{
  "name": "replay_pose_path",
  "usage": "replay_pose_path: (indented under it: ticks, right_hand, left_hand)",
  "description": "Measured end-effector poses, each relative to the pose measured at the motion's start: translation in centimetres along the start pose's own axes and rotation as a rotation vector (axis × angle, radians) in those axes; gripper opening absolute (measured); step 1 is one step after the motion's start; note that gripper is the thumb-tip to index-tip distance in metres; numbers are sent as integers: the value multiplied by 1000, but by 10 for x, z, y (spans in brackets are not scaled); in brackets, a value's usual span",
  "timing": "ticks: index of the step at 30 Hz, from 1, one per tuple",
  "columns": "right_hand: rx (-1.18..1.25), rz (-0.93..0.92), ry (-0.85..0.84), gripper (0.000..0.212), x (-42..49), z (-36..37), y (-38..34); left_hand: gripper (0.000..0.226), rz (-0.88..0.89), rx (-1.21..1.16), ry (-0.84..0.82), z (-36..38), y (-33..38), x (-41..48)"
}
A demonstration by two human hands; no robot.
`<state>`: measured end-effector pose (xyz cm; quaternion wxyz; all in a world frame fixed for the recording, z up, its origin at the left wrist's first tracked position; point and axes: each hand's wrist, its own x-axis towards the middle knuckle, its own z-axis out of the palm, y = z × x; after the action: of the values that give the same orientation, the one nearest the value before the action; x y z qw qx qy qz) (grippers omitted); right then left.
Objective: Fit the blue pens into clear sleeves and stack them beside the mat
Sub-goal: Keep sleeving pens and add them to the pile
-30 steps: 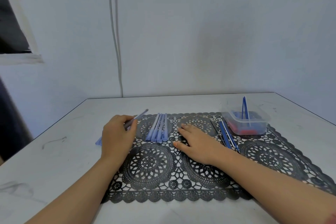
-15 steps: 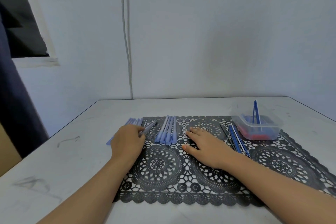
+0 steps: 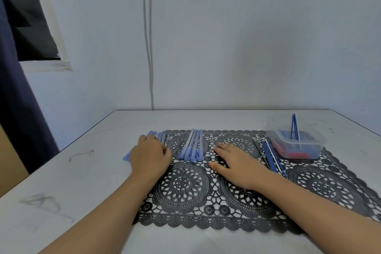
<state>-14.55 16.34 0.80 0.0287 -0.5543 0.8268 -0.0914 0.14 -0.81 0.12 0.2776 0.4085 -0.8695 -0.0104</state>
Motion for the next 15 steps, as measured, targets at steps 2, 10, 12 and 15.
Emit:
replay_pose_path:
  ticks: [2, 10, 12, 15]
  right_hand:
    - [4, 2, 4, 66, 1, 0, 0]
    - [61, -164, 195, 53, -2, 0, -7]
    - [15, -237, 166, 53, -2, 2, -9]
    - [-28, -276, 95, 54, 1, 5, -8]
  left_hand:
    - [29, 52, 20, -35, 4, -3, 2]
    - [50, 115, -12, -117, 7, -2, 1]
    - [53, 129, 12, -172, 7, -1, 1]
    - [53, 119, 27, -257, 6, -1, 0]
